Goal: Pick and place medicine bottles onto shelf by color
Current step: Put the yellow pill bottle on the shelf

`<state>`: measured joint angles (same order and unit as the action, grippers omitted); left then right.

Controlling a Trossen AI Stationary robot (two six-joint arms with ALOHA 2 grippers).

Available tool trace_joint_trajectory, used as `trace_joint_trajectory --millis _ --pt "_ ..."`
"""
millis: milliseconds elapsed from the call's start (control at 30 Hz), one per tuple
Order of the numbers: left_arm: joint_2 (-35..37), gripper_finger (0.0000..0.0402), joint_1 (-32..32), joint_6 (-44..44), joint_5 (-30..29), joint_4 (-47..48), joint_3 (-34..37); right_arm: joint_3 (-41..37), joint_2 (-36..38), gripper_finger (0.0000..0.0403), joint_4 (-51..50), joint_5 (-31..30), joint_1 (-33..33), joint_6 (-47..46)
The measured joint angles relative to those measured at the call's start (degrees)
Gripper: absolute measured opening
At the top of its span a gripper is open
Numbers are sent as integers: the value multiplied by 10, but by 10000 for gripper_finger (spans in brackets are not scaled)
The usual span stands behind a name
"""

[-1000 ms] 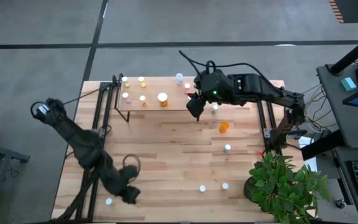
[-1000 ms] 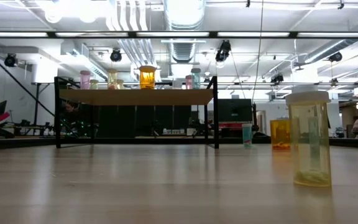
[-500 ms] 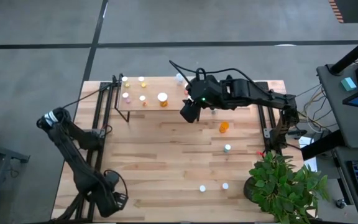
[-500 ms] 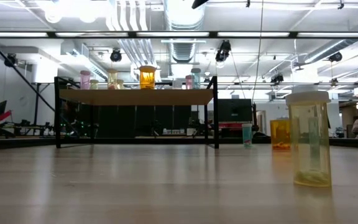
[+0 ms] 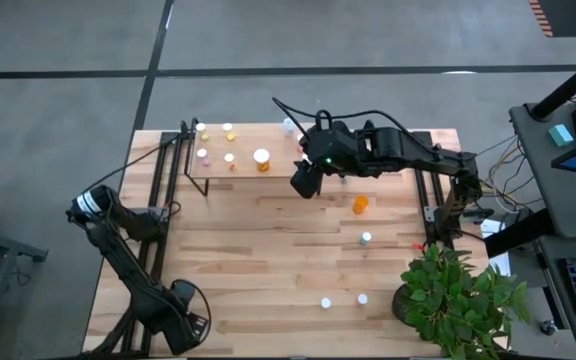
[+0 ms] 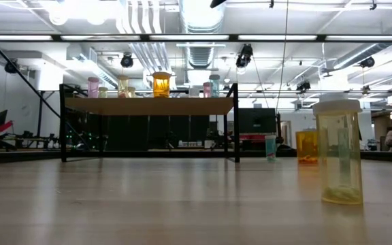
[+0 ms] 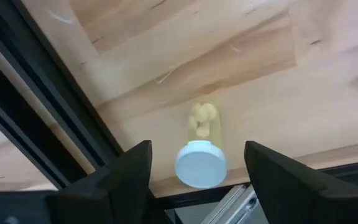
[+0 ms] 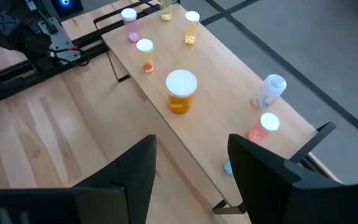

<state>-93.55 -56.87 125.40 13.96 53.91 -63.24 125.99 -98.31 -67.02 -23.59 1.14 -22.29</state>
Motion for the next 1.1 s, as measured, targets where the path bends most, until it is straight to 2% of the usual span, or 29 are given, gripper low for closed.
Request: trace_joint_trajectory --millis 200,567,667,767,933,1100 --pt "-8 222 -14 -3 2 -3 0 0 0 189 0 0 -4 -4" --pt "-8 114 -14 -3 2 -12 0 0 0 189 0 0 -7 -6" --pt "-8 95 -14 -3 2 -12 0 0 0 189 0 0 -8 -6" --pt "-7 93 -14 -6 1 -11 -5 0 0 189 0 0 -9 -6" --pt "11 111 4 -30 2 -10 -32 0 1 189 0 0 -22 1" --pt "50 108 52 -114 -37 -9 -69 -3 1 189 26 0 -60 50"
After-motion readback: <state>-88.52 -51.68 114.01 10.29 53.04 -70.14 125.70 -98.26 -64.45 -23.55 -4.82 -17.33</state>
